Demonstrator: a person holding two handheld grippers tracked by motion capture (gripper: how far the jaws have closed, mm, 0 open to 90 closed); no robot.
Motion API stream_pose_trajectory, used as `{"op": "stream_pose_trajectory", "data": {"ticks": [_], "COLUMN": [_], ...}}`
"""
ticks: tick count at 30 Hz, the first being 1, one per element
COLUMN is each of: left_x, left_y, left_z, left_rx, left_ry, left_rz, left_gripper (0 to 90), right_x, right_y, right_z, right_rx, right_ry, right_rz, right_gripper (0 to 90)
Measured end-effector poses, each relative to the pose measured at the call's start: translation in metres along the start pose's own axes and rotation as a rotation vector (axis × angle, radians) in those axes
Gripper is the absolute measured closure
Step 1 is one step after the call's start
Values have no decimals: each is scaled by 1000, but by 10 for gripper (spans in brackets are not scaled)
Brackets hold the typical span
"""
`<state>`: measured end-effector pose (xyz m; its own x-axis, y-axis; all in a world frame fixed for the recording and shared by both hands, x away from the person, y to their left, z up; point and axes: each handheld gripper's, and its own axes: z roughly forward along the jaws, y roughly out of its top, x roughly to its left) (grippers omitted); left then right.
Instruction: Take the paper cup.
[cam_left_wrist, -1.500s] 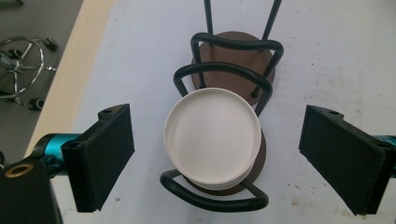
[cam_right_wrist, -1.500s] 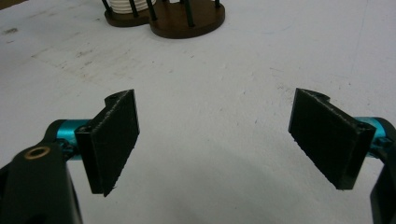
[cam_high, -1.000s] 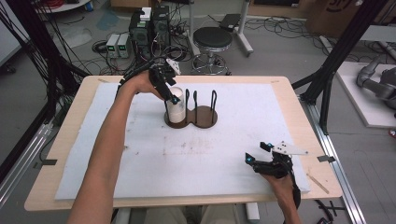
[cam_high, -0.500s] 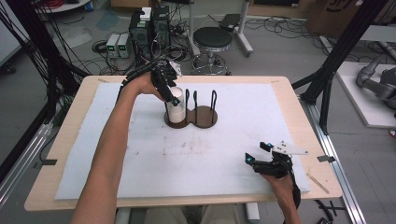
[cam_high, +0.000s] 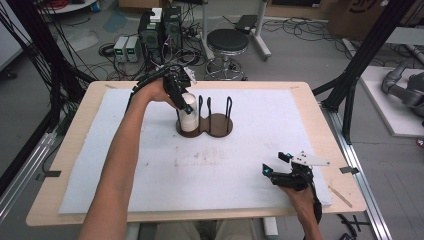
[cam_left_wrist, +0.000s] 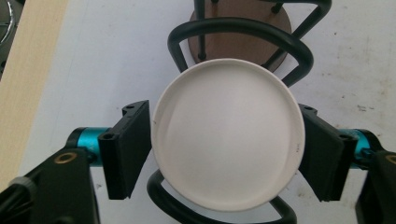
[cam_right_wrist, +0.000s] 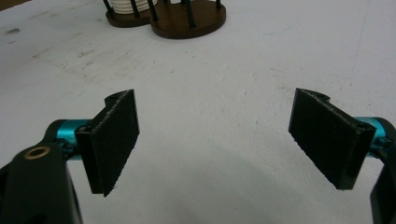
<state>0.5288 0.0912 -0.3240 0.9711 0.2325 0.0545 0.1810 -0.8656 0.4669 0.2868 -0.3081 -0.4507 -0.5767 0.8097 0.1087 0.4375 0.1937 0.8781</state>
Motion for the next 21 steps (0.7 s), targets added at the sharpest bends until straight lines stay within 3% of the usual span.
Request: {"op": "stream_pose_trajectory", "data": {"ticks": [5,21], "left_x": [0,-2], "left_y": [1,2], "left_z": [-1,-3], "left_rx": [0,8], "left_ry": [2,3], "left_rz": [-8,-6], "left_gripper": [309,318], "right_x": [0,0], "right_y": [0,0], "right_z": [0,0], "right_rx": [-1,2], "right_ry": [-3,-1], "right_rz": [7,4], "right_gripper": [165,165]}}
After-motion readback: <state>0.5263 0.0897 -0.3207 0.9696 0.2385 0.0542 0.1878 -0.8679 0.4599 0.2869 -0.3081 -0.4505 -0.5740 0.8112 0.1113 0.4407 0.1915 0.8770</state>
